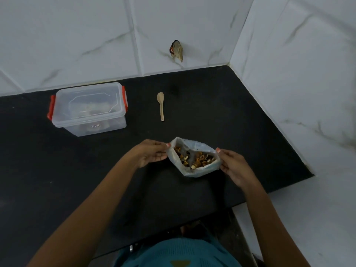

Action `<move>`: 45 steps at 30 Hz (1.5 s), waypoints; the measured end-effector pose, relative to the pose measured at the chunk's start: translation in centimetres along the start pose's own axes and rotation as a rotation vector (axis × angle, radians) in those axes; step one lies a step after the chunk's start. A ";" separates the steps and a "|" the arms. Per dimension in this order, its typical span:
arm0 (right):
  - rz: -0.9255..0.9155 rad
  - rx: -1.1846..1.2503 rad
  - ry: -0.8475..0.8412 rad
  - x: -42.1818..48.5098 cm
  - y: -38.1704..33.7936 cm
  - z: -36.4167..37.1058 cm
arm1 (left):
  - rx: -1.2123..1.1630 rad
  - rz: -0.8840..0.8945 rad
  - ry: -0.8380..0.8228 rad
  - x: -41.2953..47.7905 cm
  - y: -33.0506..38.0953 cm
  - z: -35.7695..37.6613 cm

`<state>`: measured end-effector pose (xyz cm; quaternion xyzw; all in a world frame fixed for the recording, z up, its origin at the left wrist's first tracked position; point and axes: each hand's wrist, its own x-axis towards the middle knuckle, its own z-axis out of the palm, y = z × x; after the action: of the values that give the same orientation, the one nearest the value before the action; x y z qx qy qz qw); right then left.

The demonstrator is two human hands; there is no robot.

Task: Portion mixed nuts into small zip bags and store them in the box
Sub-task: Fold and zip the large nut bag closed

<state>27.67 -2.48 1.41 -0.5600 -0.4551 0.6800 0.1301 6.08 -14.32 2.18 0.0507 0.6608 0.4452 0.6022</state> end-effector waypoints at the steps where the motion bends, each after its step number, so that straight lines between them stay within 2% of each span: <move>1: 0.047 0.060 -0.040 0.1 -0.2 0.1 | -0.017 -0.006 0.011 -0.3 -0.5 -0.2; 5: 0.112 0.152 -0.157 0.5 -0.4 0.7 | -0.038 -0.002 0.048 -0.9 -2.3 -1.1; 9: 0.147 0.129 -0.145 0.6 0.0 1.4 | -0.182 -0.014 0.062 -1.2 -3.2 -1.4; 15: 0.089 0.134 -0.160 0.5 0.1 1.9 | -0.146 -0.014 0.122 -1.7 -3.5 -0.6; 19: 0.019 0.046 -0.136 0.3 0.0 2.4 | -0.060 -0.029 0.105 -1.8 -3.5 -0.5; 24: -0.068 -0.255 -0.035 0.3 0.2 2.5 | 0.034 0.002 0.128 -1.9 -3.3 -0.4; 29: -0.115 -0.356 0.021 0.3 0.2 1.6 | 0.184 0.206 0.266 -1.6 -3.8 -0.8; 32: -0.184 -0.388 0.088 0.3 0.2 1.5 | 0.390 0.369 0.363 -1.5 -4.2 -1.2; 36: -0.280 -0.464 0.155 0.3 0.4 1.5 | 0.655 0.470 0.478 -1.8 -4.2 -1.3; 41: -0.364 -0.616 0.192 0.2 0.3 1.1 | 0.726 0.495 0.439 -1.7 -3.8 -0.8; 45: -0.371 -0.641 0.148 0.4 0.0 1.5 | 0.749 0.484 0.439 -1.4 -3.5 -0.5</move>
<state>26.24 -2.87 1.13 -0.5280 -0.7277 0.4259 0.1016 7.72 -17.50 0.88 0.3204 0.8560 0.3042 0.2685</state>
